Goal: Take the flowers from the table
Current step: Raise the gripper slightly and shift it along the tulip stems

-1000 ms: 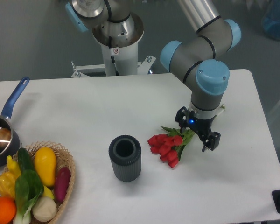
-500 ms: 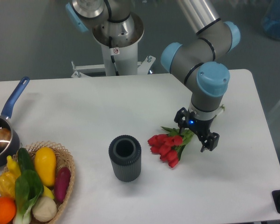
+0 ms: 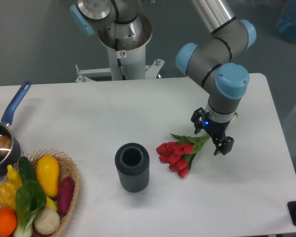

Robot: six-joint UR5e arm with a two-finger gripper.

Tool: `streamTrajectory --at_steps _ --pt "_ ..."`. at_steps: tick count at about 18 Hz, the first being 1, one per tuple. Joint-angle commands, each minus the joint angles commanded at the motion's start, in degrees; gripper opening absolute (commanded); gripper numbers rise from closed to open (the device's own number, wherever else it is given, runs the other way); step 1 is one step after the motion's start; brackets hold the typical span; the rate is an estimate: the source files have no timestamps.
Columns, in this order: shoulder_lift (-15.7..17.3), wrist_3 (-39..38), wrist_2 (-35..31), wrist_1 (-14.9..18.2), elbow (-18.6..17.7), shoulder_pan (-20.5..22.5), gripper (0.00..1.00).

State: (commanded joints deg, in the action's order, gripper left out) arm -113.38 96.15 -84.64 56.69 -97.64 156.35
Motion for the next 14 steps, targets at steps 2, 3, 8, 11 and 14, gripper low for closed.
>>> streamTrajectory --at_steps 2,3,8,11,14 --pt "0.8 0.0 0.0 0.1 -2.0 0.9 1.0" --pt "1.1 0.0 0.1 -0.1 -3.2 1.1 1.0" --pt "1.2 -0.2 0.2 -0.2 -3.6 1.7 1.0" --pt "1.1 -0.3 0.2 -0.2 -3.7 2.5 1.0" --pt "1.1 -0.5 0.2 -0.1 -3.9 2.6 1.0"
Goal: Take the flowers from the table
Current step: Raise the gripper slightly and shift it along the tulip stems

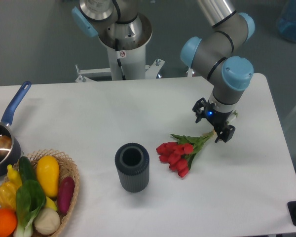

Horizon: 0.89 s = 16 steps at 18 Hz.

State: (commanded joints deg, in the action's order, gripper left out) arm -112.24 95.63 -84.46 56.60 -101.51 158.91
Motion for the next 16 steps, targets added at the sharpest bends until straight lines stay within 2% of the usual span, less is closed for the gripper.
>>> streamTrajectory --at_steps 16 --pt "-1.9 -1.7 0.2 -0.1 -1.2 0.4 1.0"
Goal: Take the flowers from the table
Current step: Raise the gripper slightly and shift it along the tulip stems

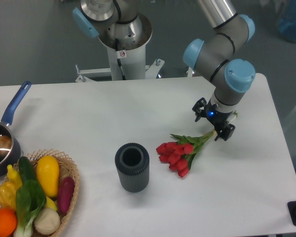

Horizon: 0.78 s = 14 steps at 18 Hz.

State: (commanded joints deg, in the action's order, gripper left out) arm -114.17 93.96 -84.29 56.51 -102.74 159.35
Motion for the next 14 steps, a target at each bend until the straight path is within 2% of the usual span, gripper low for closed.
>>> streamTrajectory --at_steps 11,14 --pt "-1.8 1.2 -0.1 -0.5 0.9 0.1 1.0" --pt "-1.8 4.6 -0.2 -0.5 0.9 0.3 1.0"
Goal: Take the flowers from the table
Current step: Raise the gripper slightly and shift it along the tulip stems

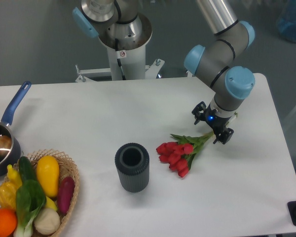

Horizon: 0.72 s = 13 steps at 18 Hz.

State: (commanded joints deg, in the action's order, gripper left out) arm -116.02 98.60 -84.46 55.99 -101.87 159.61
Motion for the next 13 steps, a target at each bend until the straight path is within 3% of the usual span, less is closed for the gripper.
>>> streamTrajectory --at_steps 13 --pt "-0.7 0.4 -0.1 0.0 -0.1 -0.1 1.0"
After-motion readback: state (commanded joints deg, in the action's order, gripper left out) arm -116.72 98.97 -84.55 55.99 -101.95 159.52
